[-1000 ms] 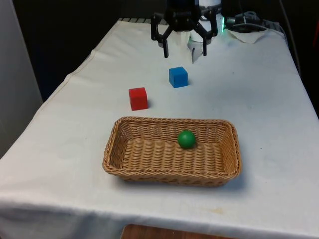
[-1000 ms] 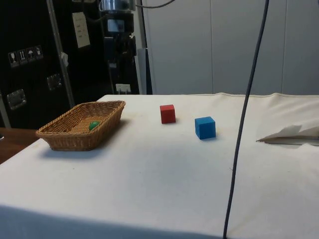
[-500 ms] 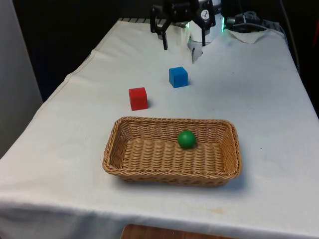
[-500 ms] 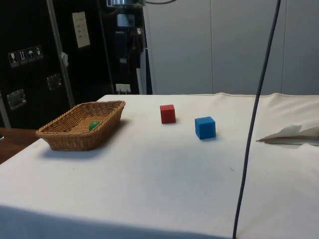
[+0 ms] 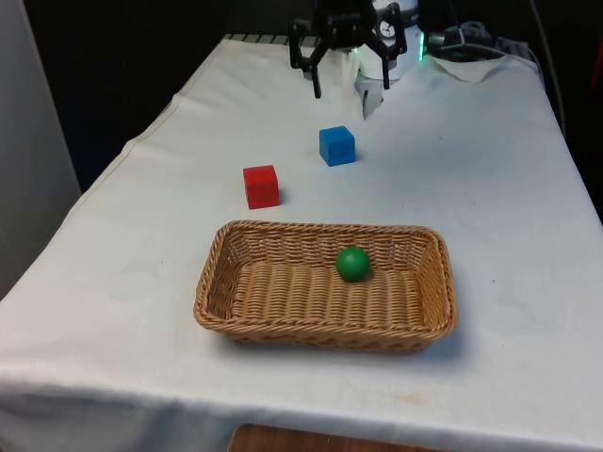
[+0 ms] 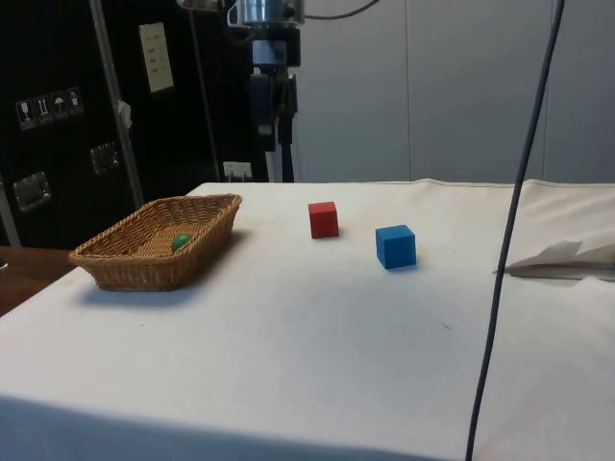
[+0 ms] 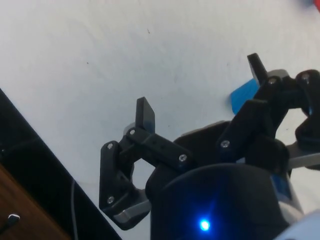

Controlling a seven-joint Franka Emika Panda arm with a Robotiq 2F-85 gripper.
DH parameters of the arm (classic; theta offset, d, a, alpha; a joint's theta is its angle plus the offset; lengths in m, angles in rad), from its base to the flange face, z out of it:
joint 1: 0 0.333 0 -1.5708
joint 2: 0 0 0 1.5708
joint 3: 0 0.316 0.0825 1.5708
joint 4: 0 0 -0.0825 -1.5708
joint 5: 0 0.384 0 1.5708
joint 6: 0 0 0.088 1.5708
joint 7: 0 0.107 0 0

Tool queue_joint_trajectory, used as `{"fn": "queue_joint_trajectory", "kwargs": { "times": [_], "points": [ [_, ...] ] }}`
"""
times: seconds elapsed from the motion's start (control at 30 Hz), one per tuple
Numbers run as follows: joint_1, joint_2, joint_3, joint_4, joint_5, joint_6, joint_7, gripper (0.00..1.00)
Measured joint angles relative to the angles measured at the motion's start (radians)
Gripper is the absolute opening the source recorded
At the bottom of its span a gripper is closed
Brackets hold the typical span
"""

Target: Place all non-red objects into the basket.

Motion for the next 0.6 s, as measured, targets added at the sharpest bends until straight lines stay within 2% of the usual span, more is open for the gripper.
{"fn": "queue_joint_trajectory", "kwargs": {
  "times": [0.3, 0.6],
  "points": [
    [-0.001, -0.007, -0.004, -0.037, 0.0, 0.023, -0.052, 1.0],
    [-0.003, -0.033, -0.023, -0.078, -0.001, 0.04, -0.12, 1.0]
  ]
}}
